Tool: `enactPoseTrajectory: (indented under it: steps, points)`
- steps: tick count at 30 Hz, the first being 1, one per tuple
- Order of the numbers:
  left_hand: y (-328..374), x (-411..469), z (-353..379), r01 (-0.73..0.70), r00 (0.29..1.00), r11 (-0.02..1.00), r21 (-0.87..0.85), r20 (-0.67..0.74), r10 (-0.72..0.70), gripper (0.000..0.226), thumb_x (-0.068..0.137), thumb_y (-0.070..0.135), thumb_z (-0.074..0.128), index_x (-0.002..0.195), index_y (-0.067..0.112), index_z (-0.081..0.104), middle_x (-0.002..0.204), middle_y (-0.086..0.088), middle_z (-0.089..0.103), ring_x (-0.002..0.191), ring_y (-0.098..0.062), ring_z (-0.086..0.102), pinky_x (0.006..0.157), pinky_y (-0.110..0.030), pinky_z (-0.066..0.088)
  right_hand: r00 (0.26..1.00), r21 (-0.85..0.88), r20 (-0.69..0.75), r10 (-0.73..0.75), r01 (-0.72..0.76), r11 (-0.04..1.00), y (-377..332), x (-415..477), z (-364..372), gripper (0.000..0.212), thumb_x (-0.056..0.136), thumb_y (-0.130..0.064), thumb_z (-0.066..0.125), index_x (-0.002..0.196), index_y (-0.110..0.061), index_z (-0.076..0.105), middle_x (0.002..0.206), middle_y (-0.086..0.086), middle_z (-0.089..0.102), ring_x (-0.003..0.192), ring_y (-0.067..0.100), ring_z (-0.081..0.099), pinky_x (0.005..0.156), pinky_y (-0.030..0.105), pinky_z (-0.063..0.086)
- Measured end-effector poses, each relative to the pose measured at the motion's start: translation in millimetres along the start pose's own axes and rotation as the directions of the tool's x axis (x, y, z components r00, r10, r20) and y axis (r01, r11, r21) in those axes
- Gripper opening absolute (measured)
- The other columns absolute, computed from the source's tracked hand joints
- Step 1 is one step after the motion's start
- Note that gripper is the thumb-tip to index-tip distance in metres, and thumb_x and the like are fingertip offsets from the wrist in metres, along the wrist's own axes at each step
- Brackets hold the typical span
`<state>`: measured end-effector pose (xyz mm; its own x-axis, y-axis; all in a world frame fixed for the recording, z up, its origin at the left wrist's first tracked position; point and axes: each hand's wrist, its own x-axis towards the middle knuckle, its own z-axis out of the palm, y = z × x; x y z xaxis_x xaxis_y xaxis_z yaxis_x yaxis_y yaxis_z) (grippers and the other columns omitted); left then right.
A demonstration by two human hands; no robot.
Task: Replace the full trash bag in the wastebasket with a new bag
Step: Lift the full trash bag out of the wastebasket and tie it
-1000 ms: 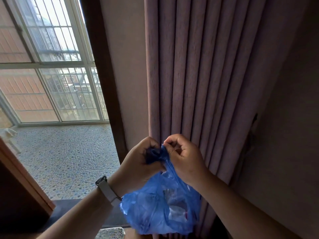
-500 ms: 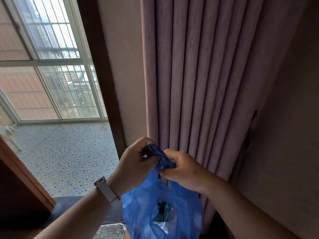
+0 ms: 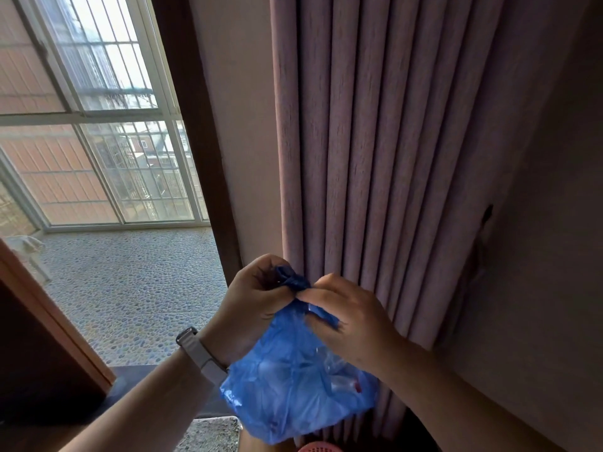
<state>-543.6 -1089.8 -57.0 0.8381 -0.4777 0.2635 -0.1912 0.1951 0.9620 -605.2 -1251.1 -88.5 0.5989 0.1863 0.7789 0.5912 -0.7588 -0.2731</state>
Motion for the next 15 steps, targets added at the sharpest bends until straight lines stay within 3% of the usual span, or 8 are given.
enactPoseTrajectory:
  steps: [3,7,10,15]
  points:
    - [1,-3,-2,0.041,0.997,0.99,-0.135,0.069,-0.032,0.022,0.064,0.004,0.068,0.086,0.006,0.068,0.089,-0.025,0.065,0.081,-0.03,0.061,0.072,-0.033,0.053,0.994,0.098,-0.087,0.064,-0.055,0.994,-1,2,0,0.016,0.088,-0.015,0.064,0.103,-0.012,0.068,0.088,0.001,0.063,0.079,0.014,0.061,0.066,0.033,0.05]
    - [2,-9,-5,0.096,0.994,0.952,-0.29,0.087,-0.074,0.025,0.072,0.004,0.062,0.094,0.004,0.074,0.095,-0.02,0.07,0.086,-0.026,0.066,0.073,-0.027,0.055,0.968,0.233,-0.076,0.239,-0.216,0.948,-4,7,0,0.01,0.089,-0.019,0.062,0.095,-0.015,0.069,0.083,-0.005,0.062,0.078,0.01,0.059,0.067,0.03,0.048]
    - [-1,-11,-2,0.043,0.999,0.97,-0.238,0.021,-0.039,0.023,0.08,0.008,0.057,0.091,0.011,0.077,0.093,-0.013,0.073,0.086,-0.021,0.067,0.074,-0.026,0.053,0.935,0.346,0.003,0.354,-0.333,0.877,-6,10,0,0.012,0.087,-0.012,0.063,0.094,-0.019,0.07,0.083,-0.01,0.064,0.08,0.01,0.061,0.071,0.024,0.047]
    - [-7,-11,-1,0.063,0.997,0.968,-0.243,-0.016,-0.069,0.016,0.086,0.008,0.063,0.095,-0.002,0.072,0.092,-0.017,0.069,0.087,-0.026,0.064,0.074,-0.027,0.054,0.911,0.44,0.142,0.388,-0.409,0.799,-10,12,-3,0.011,0.085,-0.016,0.063,0.088,-0.022,0.071,0.078,-0.007,0.066,0.075,0.01,0.063,0.07,0.026,0.05]
